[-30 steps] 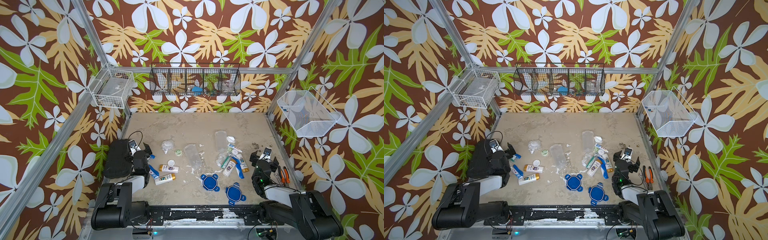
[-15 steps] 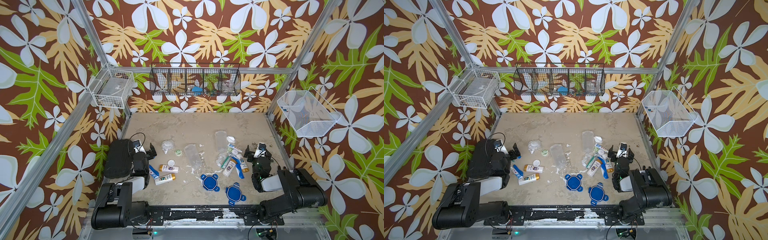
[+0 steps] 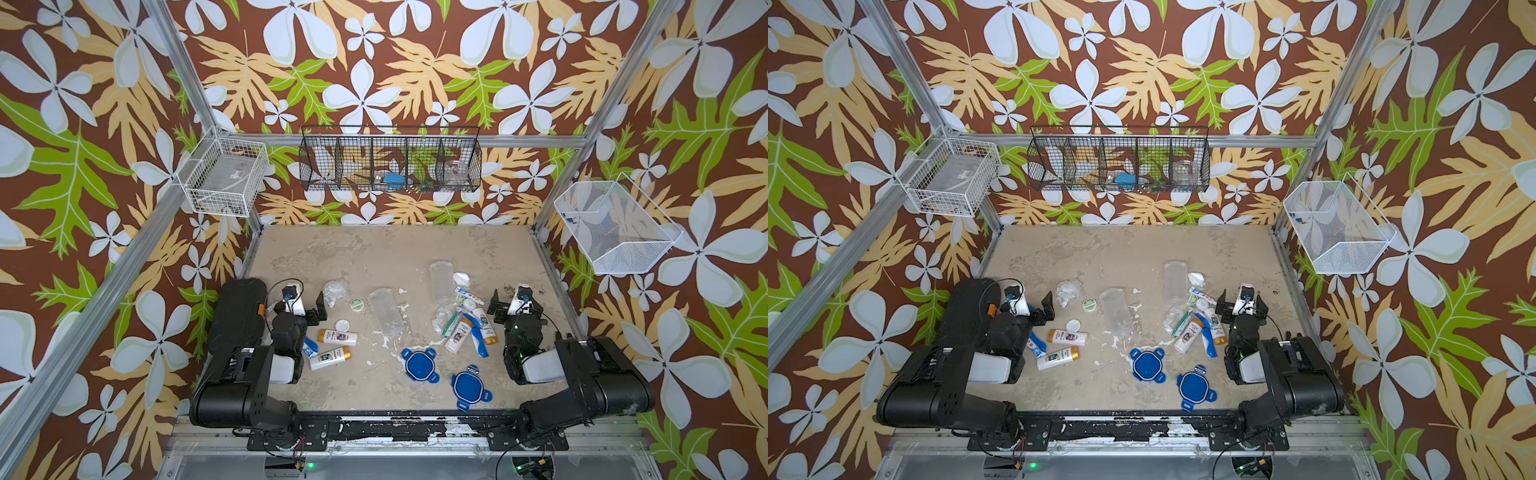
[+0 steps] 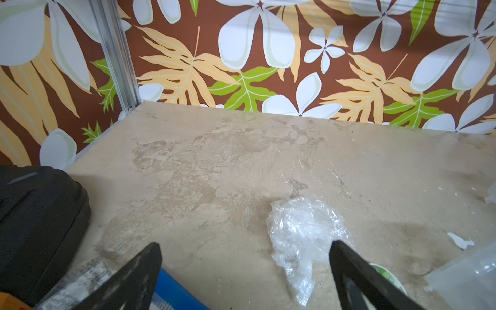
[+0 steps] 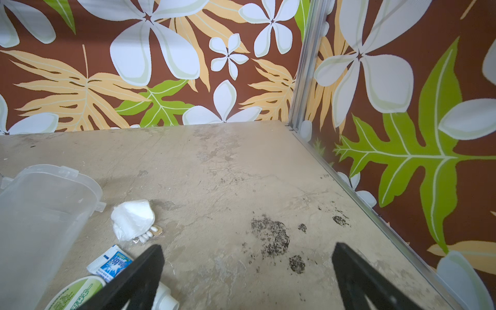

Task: Take out toiletry kits
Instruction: Reset both arms

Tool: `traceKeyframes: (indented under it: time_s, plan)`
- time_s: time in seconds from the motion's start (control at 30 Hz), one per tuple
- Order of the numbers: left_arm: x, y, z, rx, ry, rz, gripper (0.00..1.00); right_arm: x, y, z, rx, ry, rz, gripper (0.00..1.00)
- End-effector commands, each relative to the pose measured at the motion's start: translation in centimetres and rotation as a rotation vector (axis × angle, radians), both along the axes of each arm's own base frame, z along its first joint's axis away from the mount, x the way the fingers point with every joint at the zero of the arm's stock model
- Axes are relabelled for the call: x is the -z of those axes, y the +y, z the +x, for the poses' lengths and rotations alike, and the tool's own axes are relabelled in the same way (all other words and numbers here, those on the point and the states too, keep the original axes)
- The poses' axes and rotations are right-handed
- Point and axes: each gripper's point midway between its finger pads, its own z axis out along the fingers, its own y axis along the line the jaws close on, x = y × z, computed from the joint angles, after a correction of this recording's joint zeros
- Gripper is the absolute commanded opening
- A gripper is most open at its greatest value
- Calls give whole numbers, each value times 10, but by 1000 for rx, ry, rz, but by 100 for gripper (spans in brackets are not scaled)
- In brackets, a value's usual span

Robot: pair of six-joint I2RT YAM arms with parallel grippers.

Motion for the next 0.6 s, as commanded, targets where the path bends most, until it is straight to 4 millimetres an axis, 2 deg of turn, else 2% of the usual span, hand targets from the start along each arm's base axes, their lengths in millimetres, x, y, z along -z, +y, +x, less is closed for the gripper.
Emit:
traceKeyframes:
  time_s: [0.0,0.23,0.57]
  plan:
    - [-15,0,2,-4,-58,16,100,-8,0,1,4,-35,8,100]
    - [-15,-8,3,31,-60,38,100,-8,-1,0,4,-35,9,100]
    - [-15,-8,4,33,-58,38,100,-8,0,0,4,-35,10,100]
